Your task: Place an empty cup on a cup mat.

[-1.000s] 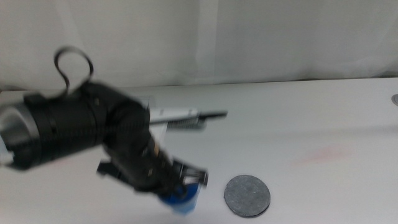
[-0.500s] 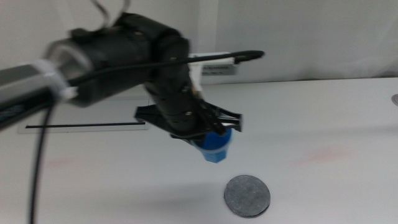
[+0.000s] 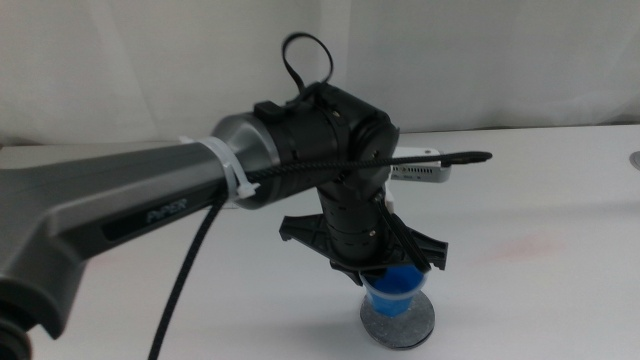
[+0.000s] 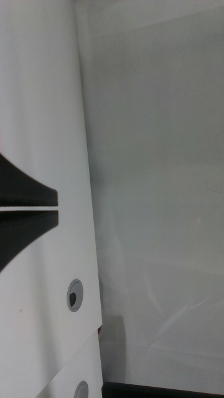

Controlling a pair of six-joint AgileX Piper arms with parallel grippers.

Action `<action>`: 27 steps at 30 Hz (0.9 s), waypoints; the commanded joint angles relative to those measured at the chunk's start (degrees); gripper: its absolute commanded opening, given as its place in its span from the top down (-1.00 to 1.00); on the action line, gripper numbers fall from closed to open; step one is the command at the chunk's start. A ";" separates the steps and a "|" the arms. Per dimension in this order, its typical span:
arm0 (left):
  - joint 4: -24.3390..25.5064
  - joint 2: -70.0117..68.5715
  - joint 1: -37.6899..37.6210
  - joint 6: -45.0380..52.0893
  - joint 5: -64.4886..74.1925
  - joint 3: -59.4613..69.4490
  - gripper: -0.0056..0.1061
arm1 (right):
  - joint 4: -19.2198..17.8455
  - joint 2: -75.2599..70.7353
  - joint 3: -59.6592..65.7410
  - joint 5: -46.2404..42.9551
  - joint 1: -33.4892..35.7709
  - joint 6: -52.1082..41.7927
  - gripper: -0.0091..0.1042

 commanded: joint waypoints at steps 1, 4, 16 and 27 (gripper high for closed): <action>-0.30 0.81 -0.51 -2.03 -1.42 -0.31 0.95 | -0.18 -0.19 2.24 -0.46 -0.34 -0.16 0.89; -1.79 2.01 -0.51 -2.03 -1.45 -0.31 0.95 | -0.18 -0.19 2.24 -0.46 -0.34 -0.16 0.89; -1.96 4.74 -1.15 -1.65 -3.04 -0.31 0.95 | -0.18 -0.19 2.24 -0.46 -0.34 -0.16 0.89; -2.93 5.83 -1.15 -0.32 -3.00 -0.31 0.95 | -0.18 -0.19 2.24 -0.46 -0.34 -0.16 0.89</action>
